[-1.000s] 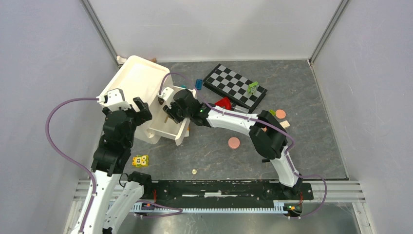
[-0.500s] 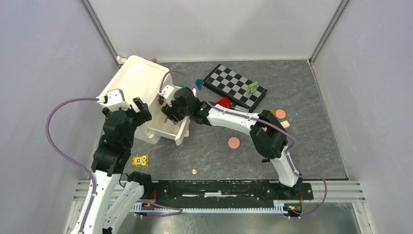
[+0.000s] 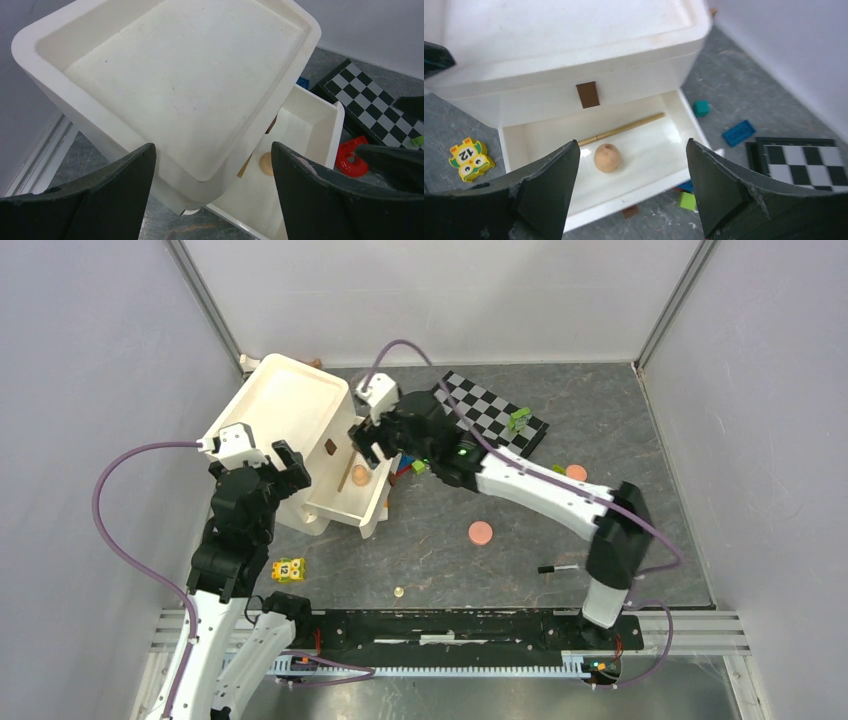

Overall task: Organize the makeup
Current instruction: Place the makeup tool in the drawer.

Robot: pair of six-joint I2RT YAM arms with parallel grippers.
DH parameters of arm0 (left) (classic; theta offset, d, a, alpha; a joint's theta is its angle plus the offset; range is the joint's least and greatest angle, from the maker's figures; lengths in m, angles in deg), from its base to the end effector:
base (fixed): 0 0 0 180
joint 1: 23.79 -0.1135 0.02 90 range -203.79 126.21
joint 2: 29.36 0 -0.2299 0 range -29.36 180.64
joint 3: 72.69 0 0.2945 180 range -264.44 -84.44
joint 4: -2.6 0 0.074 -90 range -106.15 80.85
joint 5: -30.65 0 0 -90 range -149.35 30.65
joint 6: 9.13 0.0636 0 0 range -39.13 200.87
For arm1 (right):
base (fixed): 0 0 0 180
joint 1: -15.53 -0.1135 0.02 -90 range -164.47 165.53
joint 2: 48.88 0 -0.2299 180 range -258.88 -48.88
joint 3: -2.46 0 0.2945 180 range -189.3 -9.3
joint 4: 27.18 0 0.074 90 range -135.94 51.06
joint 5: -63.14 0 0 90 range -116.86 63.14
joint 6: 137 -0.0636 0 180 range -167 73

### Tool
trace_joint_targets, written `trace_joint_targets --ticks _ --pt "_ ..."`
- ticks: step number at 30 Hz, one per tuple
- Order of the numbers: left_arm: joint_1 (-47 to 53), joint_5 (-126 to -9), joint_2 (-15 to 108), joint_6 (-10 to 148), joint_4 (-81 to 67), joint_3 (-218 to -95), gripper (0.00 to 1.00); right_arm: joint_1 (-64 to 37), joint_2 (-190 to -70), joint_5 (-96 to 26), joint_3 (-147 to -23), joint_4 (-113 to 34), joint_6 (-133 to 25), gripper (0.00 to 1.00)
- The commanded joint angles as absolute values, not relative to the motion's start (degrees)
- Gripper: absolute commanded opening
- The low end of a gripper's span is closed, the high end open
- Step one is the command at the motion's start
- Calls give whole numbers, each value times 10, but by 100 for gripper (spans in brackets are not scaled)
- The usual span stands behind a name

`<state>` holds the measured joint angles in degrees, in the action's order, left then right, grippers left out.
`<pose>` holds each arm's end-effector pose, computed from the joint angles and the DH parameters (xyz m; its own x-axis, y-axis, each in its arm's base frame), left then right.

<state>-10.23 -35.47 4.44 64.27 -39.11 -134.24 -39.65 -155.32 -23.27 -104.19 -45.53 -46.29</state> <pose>0.2178 -0.0260 0.3466 -0.1769 -0.2261 -0.9579 -0.2275 0.9563 -0.1837 0.2946 0.4166 0.2923 -0.1680 -0.2632 -0.9500 -0.7875 0.6155 -0.0313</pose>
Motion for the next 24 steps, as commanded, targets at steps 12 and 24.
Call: trace_joint_targets --ticks 12,24 --pt "-105 -347 42 639 -381 -1344 91 -146 -1231 -34 -698 -476 -635 85" --pt "-105 -357 45 638 -379 -1343 91 133 -1270 -158 -620 -549 -667 89"
